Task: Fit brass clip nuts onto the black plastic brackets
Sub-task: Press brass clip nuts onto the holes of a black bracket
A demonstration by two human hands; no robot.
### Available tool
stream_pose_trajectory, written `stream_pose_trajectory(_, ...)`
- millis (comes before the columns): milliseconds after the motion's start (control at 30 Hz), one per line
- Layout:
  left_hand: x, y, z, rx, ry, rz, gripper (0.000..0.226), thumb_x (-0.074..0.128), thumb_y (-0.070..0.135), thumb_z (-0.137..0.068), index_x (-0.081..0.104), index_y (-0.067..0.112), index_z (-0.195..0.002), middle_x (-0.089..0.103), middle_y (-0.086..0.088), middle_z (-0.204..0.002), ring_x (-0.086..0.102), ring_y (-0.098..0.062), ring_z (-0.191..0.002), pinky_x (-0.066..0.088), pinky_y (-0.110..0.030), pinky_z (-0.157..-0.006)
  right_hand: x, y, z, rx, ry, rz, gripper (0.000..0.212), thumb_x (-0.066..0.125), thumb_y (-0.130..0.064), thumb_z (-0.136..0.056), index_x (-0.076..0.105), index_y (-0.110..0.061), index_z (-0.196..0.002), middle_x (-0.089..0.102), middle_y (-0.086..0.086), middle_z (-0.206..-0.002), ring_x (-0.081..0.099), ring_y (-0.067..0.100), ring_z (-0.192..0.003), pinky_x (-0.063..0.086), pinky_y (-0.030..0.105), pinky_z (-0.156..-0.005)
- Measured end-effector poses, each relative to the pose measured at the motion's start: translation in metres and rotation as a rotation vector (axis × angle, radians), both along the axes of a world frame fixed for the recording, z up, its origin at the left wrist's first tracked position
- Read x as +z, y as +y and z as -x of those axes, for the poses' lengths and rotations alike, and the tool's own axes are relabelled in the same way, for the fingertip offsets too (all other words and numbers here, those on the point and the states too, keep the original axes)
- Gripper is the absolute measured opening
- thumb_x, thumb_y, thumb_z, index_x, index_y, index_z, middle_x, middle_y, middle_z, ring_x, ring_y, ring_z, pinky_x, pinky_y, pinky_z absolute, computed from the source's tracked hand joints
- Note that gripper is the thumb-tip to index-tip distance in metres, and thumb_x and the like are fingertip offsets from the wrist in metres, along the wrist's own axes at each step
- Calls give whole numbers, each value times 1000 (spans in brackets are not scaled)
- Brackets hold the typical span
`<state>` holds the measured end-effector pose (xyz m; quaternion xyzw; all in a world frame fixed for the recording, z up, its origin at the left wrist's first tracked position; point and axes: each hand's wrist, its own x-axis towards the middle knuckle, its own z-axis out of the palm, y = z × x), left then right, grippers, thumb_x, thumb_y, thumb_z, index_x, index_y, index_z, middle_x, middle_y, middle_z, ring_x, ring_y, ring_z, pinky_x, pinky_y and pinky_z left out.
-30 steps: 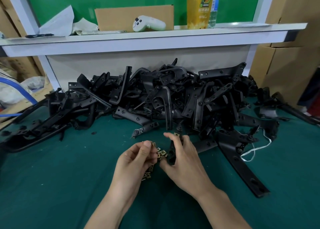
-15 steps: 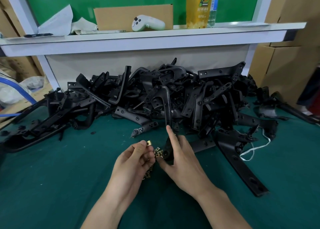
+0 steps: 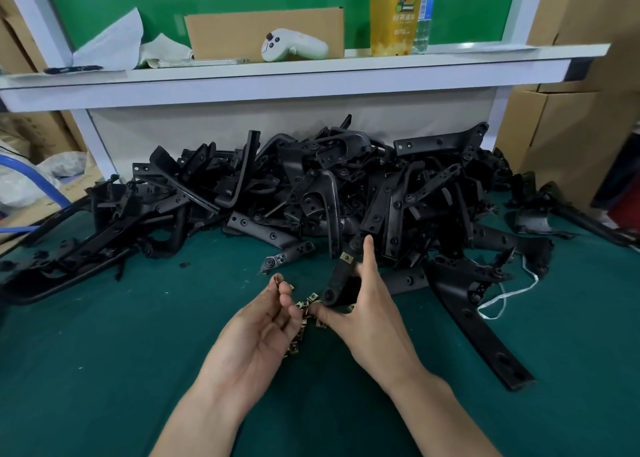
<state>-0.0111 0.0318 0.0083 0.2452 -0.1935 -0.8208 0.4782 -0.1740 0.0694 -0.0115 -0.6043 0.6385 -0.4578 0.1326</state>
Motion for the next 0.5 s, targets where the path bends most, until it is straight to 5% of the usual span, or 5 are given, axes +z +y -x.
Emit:
stream_pose_trajectory(367,-4,-3,-1,26,-53,110,23,63,11,-89,71,12,-110,67,-5,-89,65,-11,-71,58,-26,-68,0,-1,1,-11,11,-3,123,78,-56,-75,-13,-38,-156,42,-19,-134,36,8,-136,36,30,-114)
stream_pose_trajectory(500,-4,4,3,101,-302,338,19,64,15,-86,78,19,-98,68,-2,-87,64,-11,-73,59,-25,-73,-2,-2,3,-14,20,3,121,78,-58,-76,-13,-41,-155,31,-28,-124,33,4,-133,34,27,-113)
